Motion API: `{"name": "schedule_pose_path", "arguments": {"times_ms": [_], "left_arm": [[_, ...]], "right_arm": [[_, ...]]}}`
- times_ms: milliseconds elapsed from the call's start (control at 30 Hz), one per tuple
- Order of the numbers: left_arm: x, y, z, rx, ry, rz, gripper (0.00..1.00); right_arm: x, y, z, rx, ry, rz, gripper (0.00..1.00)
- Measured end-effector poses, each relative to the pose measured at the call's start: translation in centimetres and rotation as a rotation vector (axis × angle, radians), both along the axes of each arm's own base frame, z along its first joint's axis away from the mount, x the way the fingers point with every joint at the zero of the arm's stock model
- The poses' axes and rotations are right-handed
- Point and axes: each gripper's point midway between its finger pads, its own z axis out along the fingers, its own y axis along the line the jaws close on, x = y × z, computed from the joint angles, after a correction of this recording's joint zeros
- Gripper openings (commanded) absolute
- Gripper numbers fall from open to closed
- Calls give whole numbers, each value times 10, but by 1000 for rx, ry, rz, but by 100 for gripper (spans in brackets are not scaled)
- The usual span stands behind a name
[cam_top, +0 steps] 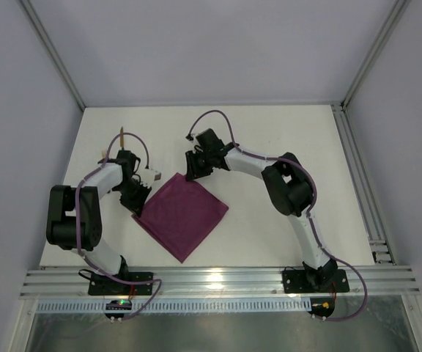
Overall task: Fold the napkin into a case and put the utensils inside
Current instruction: Smooth out the square-folded napkin at the center of the board.
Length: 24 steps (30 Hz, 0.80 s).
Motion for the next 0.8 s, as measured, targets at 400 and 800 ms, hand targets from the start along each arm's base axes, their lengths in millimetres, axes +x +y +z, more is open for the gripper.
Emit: {"name": "schedule_pose_path", "arguments": {"times_ms": [400, 800], "left_arm": [[6, 6, 4, 29, -38, 15, 0], [12, 14, 36, 22, -150, 68, 0]], "right_arm": [[7, 16, -3, 53, 42, -27, 4], [14, 35, 14, 151, 35, -58, 4]]}}
